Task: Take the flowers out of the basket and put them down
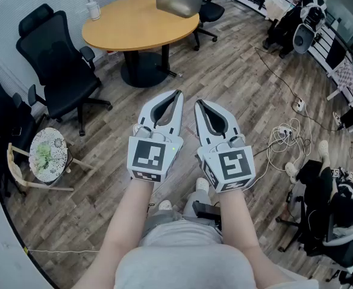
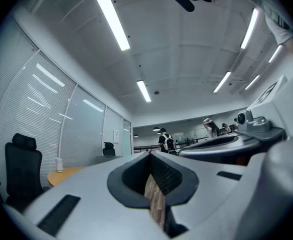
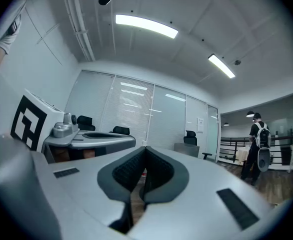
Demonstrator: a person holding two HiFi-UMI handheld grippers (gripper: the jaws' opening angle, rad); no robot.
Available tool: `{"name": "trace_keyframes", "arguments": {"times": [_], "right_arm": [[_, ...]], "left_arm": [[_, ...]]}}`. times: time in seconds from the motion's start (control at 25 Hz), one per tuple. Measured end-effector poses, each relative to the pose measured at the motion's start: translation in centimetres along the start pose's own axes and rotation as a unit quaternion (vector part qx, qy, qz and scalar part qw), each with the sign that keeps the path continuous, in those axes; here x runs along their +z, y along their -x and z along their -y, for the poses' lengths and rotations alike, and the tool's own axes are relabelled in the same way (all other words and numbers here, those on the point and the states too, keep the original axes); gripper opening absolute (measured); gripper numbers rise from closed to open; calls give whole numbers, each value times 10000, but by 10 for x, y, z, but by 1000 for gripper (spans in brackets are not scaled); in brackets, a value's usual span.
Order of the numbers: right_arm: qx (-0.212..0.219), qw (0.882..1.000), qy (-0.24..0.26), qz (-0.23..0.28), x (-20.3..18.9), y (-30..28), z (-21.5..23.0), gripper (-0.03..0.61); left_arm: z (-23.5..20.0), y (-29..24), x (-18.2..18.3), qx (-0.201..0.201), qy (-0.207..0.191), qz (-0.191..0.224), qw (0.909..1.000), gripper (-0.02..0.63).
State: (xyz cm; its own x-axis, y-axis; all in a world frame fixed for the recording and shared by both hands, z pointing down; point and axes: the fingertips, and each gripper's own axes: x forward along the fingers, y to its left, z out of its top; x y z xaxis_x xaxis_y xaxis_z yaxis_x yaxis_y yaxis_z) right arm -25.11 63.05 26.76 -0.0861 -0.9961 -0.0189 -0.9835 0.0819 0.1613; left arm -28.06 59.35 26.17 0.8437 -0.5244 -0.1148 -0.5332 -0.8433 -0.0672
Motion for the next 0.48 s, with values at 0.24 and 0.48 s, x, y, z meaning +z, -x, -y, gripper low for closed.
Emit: {"name": "trace_keyframes", "arguments": {"times": [0.24, 0.48], "right_arm": [[48, 9999, -92, 56, 4, 2, 13, 25], [210, 9995, -113, 215, -2, -3, 50, 25]], "left_arm": [[12, -7, 4, 41, -47, -10, 10000, 5], [24, -44, 1, 176, -98, 3, 9998, 5]]}}
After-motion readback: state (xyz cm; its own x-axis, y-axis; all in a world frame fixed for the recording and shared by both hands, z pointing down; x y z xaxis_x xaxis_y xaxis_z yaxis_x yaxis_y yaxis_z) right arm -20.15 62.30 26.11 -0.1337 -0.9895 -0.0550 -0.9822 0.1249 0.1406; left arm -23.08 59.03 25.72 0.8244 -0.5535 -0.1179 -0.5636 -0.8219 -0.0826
